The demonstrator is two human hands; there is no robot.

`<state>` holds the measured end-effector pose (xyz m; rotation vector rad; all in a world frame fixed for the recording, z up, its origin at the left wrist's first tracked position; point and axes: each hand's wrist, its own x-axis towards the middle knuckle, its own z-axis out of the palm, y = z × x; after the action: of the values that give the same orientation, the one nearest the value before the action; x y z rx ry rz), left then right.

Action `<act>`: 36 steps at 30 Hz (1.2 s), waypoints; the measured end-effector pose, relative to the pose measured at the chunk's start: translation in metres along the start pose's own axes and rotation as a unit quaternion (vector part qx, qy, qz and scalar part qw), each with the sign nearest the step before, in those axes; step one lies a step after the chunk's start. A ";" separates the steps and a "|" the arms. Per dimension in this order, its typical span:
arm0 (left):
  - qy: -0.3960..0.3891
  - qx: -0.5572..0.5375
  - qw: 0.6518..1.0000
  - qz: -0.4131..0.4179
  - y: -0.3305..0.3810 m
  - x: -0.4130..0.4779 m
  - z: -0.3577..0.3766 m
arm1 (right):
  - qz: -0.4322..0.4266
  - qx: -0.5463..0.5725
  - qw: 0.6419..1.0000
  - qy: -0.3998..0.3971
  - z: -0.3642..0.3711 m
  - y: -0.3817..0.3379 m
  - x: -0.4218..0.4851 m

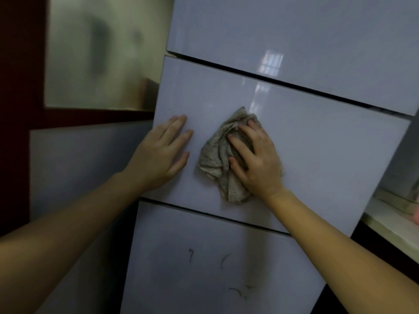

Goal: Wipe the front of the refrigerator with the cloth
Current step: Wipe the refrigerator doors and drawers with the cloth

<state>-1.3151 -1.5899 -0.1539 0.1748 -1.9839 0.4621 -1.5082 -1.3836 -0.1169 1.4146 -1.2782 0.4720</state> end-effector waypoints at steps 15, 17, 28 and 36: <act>-0.019 0.001 1.000 -0.003 0.010 -0.015 0.004 | -0.018 -0.025 0.997 -0.071 -0.039 0.037 -0.145; -0.015 -0.017 0.999 -0.036 0.018 -0.018 0.008 | 0.026 -0.039 0.997 -0.068 -0.050 0.047 -0.164; 0.020 -0.028 0.994 -0.104 0.050 -0.026 0.036 | 0.145 -0.064 0.986 -0.046 -0.051 0.042 -0.196; 0.050 0.006 0.993 -0.102 0.047 -0.028 0.047 | 0.059 0.001 0.998 -0.013 0.006 -0.014 -0.131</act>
<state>-1.3568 -1.5679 -0.2079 0.3521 -1.8423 0.3448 -1.5425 -1.3357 -0.2351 1.3546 -1.3881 0.5359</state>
